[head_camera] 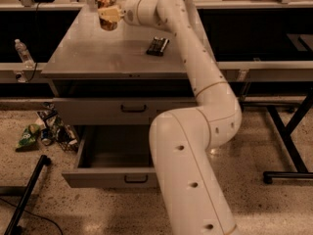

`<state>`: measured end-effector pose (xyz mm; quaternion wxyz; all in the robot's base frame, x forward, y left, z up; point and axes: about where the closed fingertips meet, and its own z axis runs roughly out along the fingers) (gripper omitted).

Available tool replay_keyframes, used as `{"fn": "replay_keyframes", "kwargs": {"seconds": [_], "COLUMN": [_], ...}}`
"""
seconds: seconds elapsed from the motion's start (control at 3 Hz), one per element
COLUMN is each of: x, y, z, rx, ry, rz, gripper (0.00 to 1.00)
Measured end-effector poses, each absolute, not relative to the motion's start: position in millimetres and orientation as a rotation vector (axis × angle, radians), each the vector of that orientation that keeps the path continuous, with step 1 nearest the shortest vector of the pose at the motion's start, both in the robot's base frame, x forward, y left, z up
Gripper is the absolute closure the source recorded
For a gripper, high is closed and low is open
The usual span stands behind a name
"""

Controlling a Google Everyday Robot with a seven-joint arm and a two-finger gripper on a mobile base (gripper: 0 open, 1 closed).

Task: Place orange can into middle drawer

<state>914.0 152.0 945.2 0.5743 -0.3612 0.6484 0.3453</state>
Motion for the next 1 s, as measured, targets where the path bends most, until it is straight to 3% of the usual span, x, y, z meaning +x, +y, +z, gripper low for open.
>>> {"fn": "replay_keyframes", "kwargs": {"seconds": [1.0], "x": [816.7], "y": [90.1], "z": [1000.3], "rx": [-0.884], "ry": [1.464], "rz": [0.891], "gripper": [1.00]}}
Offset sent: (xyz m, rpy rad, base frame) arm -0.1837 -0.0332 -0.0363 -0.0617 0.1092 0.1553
